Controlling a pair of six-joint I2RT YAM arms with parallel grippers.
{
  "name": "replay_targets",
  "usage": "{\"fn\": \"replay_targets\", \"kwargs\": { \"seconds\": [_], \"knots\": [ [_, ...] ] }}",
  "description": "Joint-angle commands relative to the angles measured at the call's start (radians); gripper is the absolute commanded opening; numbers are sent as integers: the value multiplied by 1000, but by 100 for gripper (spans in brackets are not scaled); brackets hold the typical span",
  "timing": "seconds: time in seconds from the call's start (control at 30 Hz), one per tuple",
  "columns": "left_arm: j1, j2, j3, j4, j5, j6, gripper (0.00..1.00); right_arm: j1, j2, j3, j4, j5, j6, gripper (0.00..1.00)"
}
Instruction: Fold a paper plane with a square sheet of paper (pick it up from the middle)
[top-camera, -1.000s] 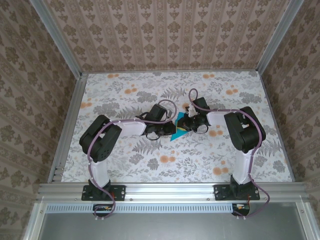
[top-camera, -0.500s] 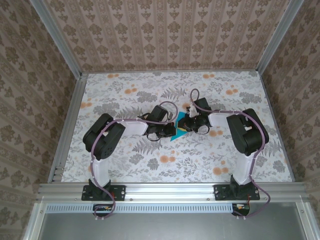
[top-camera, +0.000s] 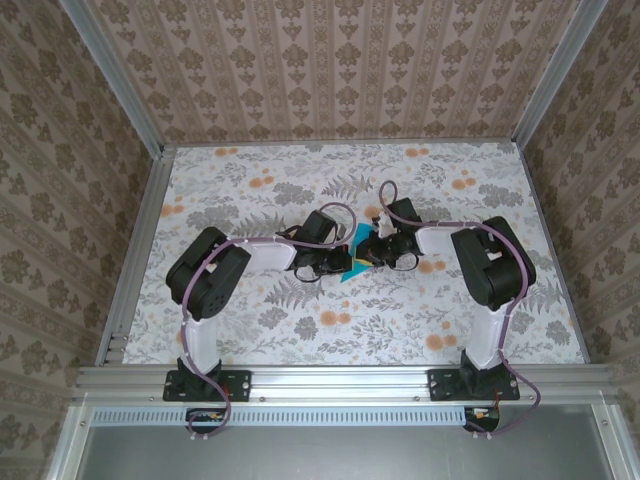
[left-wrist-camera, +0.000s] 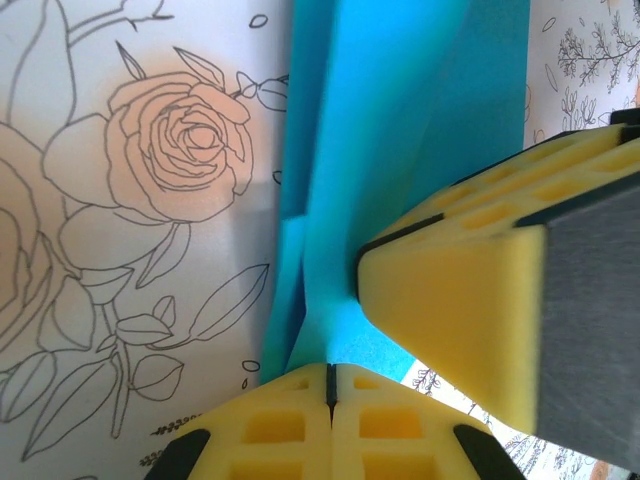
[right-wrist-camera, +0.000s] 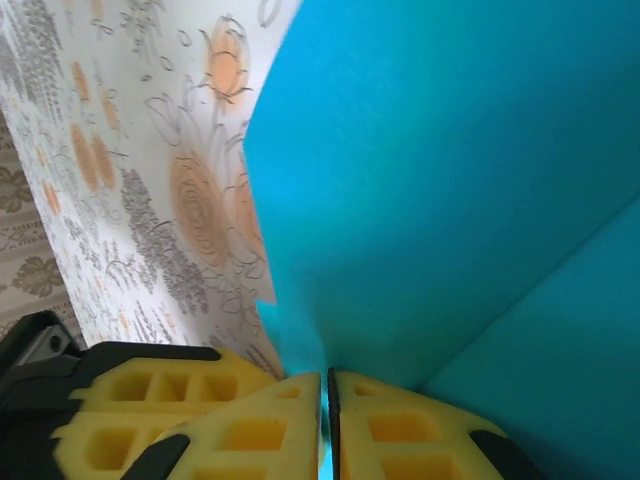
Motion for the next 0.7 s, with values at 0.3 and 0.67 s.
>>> {"fn": "replay_targets", "kwargs": {
  "seconds": [0.3, 0.67],
  "knots": [
    [-4, 35, -21, -221, -32, -1, 0, -60, 76, 105, -76, 94, -61, 13],
    [-3, 47, -22, -227, -17, 6, 0, -136, 149, 200, -59, 165, -36, 15]
  ]
}}
